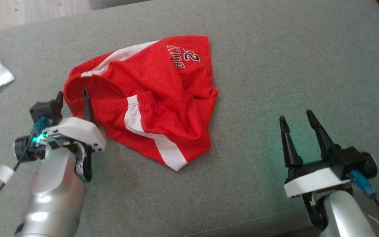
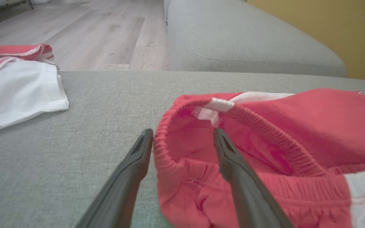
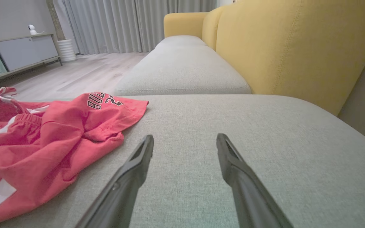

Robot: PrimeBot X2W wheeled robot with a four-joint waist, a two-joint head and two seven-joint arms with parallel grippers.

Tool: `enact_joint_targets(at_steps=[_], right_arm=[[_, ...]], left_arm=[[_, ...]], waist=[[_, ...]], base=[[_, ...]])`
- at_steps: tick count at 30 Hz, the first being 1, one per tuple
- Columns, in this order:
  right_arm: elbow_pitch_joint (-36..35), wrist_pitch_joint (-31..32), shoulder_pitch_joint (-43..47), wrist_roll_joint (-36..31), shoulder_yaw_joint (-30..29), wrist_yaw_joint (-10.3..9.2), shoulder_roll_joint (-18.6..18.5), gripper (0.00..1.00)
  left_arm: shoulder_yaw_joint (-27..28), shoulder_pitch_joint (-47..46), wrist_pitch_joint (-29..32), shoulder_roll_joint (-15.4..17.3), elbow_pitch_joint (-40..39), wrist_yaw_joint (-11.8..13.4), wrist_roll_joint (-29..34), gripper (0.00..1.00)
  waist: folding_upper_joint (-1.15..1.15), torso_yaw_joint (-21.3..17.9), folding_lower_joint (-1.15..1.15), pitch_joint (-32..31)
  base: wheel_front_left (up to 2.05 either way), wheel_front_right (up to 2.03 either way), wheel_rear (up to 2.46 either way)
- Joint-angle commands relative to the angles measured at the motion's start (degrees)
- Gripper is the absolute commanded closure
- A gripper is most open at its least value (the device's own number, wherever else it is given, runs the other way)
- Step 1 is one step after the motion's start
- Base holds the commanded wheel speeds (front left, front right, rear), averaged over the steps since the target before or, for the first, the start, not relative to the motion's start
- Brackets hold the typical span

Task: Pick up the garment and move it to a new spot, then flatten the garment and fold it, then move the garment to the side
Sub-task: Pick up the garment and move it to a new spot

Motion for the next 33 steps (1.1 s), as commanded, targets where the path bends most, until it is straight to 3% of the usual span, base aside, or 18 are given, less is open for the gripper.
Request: enact_joint_targets(at_steps=[1, 8, 14, 24, 33], right_arm=[[-1.5, -0.6, -1.3, -0.5, 1.4, -0.04, -0.3, 0.0], [-0.2, -0.6, 0.4, -1.0, 0.8, -0.04, -0.3, 0.0], [1.1, -0.6, 3.5, -1.4, 0.2, -0.04, -0.3, 0.0], [0.5, -0.6, 8.4, -1.3, -0.2, -0.04, -0.3, 0.0], [0.5, -0.6, 11.0, 0.2, -0.1, -0.04, -0.3, 0.0]], left_arm=[[1.4, -1.2, -1.8, 1.0, -1.1, -0.3, -0.2, 0.0], [-0.3, 2.5, -6.1, -0.4, -1.4, -2.8, 0.4, 0.0], [-1.0, 10.9, -7.2, -1.4, -7.2, -3.5, 1.0, 0.0], [0.8, 29.3, -7.3, -3.0, -25.4, -0.7, 1.9, 0.0], [1.8, 38.9, -7.3, -3.7, -34.2, 1.6, 2.1, 0.0]], waist=[[0.0, 0.7, -0.01, -0.8], [0.0, 3.0, -0.01, -5.6], [0.0, 5.2, -0.01, -11.8], [0.0, 8.2, -0.01, -17.3], [0.0, 8.9, -0.01, -19.8]], base=[[0.0, 0.0, 0.0], [0.0, 0.0, 0.0], [0.0, 0.0, 0.0], [0.0, 0.0, 0.0], [0.0, 0.0, 0.0]])
